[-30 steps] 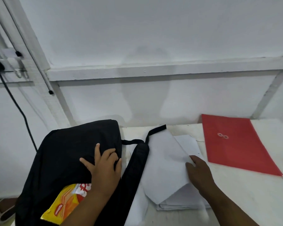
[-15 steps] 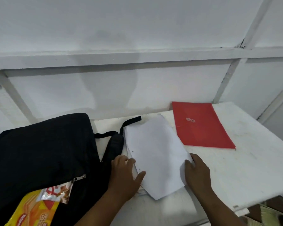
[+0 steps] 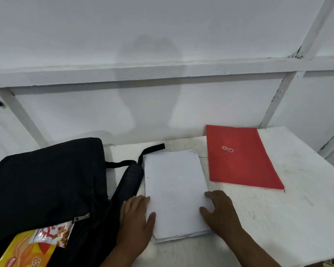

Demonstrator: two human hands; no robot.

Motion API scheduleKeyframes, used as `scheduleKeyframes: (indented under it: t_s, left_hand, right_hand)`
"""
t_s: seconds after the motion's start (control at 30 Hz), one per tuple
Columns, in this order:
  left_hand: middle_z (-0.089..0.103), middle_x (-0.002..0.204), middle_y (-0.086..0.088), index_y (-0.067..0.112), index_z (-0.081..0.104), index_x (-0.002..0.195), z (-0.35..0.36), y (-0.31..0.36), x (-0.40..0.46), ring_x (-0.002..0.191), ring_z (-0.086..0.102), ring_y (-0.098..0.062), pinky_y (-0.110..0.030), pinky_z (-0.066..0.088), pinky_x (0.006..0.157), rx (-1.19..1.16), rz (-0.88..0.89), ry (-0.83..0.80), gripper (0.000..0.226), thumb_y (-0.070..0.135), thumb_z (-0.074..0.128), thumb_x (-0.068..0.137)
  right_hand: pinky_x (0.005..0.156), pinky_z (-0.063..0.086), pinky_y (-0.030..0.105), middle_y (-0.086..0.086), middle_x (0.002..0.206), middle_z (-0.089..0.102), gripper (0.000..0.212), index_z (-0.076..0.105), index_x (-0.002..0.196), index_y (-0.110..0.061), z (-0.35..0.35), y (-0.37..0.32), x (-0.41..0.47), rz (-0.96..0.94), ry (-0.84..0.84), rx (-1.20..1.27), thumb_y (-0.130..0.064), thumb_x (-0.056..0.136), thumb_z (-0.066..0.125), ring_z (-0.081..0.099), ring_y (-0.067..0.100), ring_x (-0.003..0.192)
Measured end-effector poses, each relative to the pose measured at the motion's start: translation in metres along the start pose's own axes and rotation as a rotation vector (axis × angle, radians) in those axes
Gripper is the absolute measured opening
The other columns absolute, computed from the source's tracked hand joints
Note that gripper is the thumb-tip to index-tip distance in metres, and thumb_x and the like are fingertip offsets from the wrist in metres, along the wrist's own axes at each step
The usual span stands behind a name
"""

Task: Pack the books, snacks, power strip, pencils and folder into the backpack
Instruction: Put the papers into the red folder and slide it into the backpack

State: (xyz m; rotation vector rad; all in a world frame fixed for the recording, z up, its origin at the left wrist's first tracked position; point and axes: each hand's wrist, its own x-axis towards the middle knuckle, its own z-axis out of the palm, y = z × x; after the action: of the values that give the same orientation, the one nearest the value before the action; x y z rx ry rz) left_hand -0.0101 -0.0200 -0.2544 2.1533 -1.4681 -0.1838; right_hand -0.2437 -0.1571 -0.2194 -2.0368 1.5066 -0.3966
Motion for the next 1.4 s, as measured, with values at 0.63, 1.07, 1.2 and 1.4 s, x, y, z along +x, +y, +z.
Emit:
scheduleKeyframes:
  t_s: [0.63, 1.07, 1.2, 1.4]
  left_hand:
    - [0.04, 0.15, -0.006, 0.019, 0.055, 0.137, -0.073, 0.015, -0.036, 0.151, 0.017, -0.031, -0.06, 0.022, 0.117, 0.162, -0.053, 0.398, 0.072, 0.044, 0.082, 0.075]
    - [0.008, 0.167, -0.013, 0.029, 0.033, 0.155, -0.107, -0.03, -0.084, 0.152, -0.006, -0.042, -0.067, 0.007, 0.117, 0.505, -0.372, 0.275, 0.088, 0.071, 0.056, 0.08]
    - [0.006, 0.167, -0.014, 0.031, 0.026, 0.157, -0.117, -0.045, -0.07, 0.151, -0.004, -0.044, -0.07, 0.012, 0.116, 0.543, -0.401, 0.238, 0.081, 0.066, 0.044, 0.086]
    - [0.018, 0.163, -0.019, 0.03, 0.03, 0.154, -0.118, -0.053, -0.064, 0.148, 0.015, -0.049, -0.074, 0.022, 0.106, 0.61, -0.443, 0.062, 0.091, 0.082, 0.034, 0.08]
  right_hand:
    - [0.065, 0.048, 0.021, -0.011, 0.114, 0.048, 0.036, 0.062, 0.106, -0.026, 0.021, -0.049, 0.015, -0.484, 0.054, 0.15, -0.019, 0.073, 0.076, 0.057, 0.012, 0.096]
    - [0.072, 0.041, 0.005, -0.02, 0.12, 0.042, 0.028, 0.055, 0.111, -0.033, 0.077, -0.107, -0.018, -0.665, -0.283, 0.155, -0.024, 0.086, 0.066, 0.049, 0.0, 0.108]
    - [0.074, 0.044, 0.01, -0.023, 0.118, 0.041, 0.029, 0.055, 0.111, -0.034, 0.085, -0.112, -0.022, -0.673, -0.312, 0.144, -0.023, 0.086, 0.065, 0.049, 0.0, 0.108]
    - [0.078, 0.047, 0.014, -0.022, 0.116, 0.045, 0.03, 0.058, 0.112, -0.03, 0.092, -0.117, -0.03, -0.72, -0.319, 0.134, -0.022, 0.084, 0.063, 0.051, 0.0, 0.106]
